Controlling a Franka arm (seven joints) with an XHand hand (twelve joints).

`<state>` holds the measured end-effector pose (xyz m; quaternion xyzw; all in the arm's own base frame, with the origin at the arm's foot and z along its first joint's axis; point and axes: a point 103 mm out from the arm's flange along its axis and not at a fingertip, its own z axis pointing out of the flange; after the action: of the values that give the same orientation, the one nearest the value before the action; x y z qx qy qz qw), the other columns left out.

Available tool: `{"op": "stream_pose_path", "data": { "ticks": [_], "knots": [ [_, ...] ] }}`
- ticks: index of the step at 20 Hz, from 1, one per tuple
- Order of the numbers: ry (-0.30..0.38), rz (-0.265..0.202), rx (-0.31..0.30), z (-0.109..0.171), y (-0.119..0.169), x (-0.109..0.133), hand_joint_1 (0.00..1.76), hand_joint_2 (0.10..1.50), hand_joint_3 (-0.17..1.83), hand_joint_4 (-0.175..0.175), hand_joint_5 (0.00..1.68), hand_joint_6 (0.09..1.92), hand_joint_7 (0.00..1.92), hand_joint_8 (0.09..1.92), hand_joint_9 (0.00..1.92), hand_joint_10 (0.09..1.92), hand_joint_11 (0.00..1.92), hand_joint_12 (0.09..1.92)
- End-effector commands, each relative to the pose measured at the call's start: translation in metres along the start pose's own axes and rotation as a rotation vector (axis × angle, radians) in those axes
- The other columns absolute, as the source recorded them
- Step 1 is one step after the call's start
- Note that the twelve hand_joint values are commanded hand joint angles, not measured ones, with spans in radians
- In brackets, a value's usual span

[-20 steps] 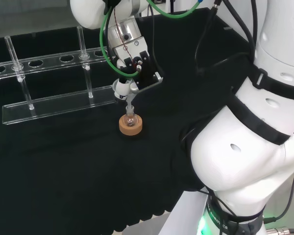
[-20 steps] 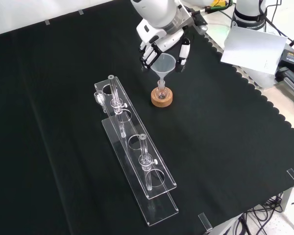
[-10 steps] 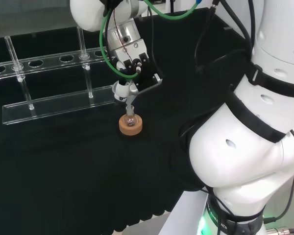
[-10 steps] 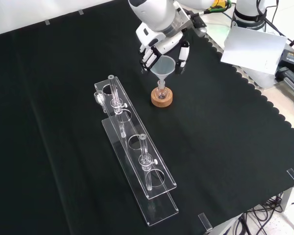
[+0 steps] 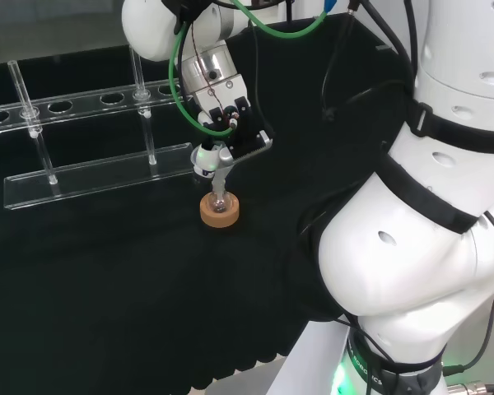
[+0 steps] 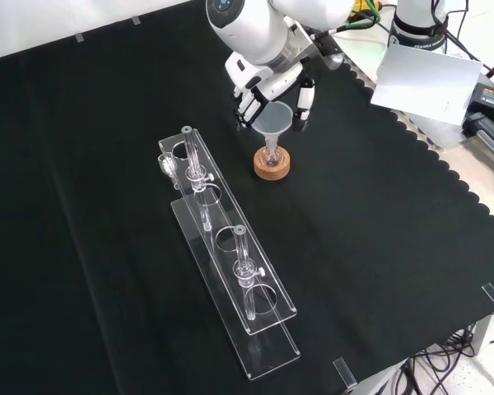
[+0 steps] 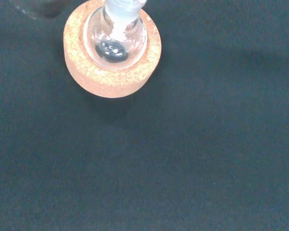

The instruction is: Place the funnel on the round-bottom flask.

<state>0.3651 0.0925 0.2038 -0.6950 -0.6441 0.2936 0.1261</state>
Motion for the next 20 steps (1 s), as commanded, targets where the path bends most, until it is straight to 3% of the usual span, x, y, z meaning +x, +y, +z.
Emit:
{"op": "stream_pose_path", "data": {
  "ticks": [1, 9, 13, 20],
  "knots": [
    [0.006, -0.004, 0.005, 0.0001, -0.0006, 0.0033, 0.77, 1.02, -0.17, -0.062, 0.52, 0.09, 0.38, 0.75, 0.63, 0.59, 0.45, 1.31],
    [0.006, -0.012, 0.01, 0.0007, -0.0017, 0.0053, 0.75, 1.01, -0.17, -0.063, 0.47, 0.09, 0.24, 0.73, 0.53, 0.63, 0.39, 1.34],
    [0.022, -0.024, 0.016, 0.0005, -0.003, 0.0042, 0.72, 0.98, -0.17, -0.065, 0.36, 0.09, 0.06, 0.69, 0.36, 0.71, 0.31, 1.39],
    [0.031, -0.032, 0.017, 0.0005, -0.0057, 0.0032, 0.64, 0.93, -0.17, -0.061, 0.23, 0.09, 0.0, 0.44, 0.18, 0.79, 0.2, 1.43]
  ]
}}
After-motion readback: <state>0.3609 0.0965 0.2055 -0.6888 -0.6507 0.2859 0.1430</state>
